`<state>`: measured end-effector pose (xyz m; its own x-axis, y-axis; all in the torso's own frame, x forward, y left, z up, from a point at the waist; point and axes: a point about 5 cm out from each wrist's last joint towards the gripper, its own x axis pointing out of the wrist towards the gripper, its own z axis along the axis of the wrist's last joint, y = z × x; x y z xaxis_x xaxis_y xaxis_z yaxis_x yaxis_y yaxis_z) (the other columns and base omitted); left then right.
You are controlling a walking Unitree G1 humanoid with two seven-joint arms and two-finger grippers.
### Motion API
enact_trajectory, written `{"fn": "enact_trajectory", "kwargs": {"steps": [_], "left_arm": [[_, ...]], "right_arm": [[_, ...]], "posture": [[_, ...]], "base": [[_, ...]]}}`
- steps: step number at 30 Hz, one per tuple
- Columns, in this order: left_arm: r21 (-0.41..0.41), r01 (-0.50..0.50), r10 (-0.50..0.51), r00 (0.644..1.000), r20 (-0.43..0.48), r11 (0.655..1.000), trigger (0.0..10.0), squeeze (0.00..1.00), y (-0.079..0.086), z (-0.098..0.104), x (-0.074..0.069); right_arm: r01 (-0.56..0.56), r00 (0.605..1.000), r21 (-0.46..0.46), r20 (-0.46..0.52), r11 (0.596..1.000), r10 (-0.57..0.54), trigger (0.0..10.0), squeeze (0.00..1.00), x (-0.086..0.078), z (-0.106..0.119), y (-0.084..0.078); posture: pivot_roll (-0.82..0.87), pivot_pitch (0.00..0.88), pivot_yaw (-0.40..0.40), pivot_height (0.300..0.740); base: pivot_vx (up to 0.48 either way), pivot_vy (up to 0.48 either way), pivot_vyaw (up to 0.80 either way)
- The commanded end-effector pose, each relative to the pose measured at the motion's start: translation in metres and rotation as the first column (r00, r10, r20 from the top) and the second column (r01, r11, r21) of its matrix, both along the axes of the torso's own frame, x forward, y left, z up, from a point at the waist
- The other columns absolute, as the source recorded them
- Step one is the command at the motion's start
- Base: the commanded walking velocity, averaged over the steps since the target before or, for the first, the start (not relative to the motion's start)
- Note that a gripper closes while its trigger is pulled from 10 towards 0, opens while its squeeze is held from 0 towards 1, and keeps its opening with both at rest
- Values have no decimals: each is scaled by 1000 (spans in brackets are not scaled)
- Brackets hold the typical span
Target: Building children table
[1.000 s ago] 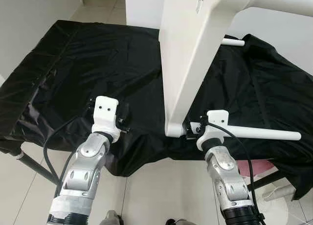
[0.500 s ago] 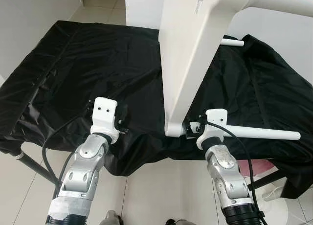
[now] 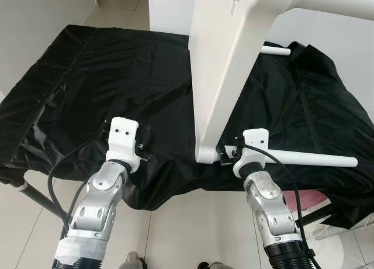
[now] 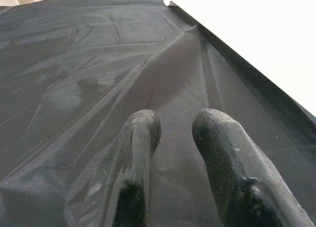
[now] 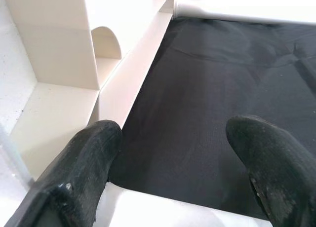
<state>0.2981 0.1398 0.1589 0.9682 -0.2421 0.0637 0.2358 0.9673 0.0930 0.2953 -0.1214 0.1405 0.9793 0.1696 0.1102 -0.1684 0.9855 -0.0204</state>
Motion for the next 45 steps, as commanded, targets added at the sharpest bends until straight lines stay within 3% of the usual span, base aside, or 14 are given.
{"fn": "enact_trajectory", "kwargs": {"steps": [1, 45], "left_arm": [[9, 8, -8, 1000, -1, 1000, 10000, 0, -1, 1, -2], [16, 46, -46, 999, -15, 999, 10000, 0, -9, -4, -3]], "right_arm": [[-35, 999, -9, -39, 999, 35, 10000, 0, 0, -8, 8], [-95, 994, -24, -56, 995, 93, 10000, 0, -1, -13, 14]], "posture": [[81, 113, -54, 740], [78, 83, -63, 740]], "base": [[0, 0, 0], [0, 0, 0]]}}
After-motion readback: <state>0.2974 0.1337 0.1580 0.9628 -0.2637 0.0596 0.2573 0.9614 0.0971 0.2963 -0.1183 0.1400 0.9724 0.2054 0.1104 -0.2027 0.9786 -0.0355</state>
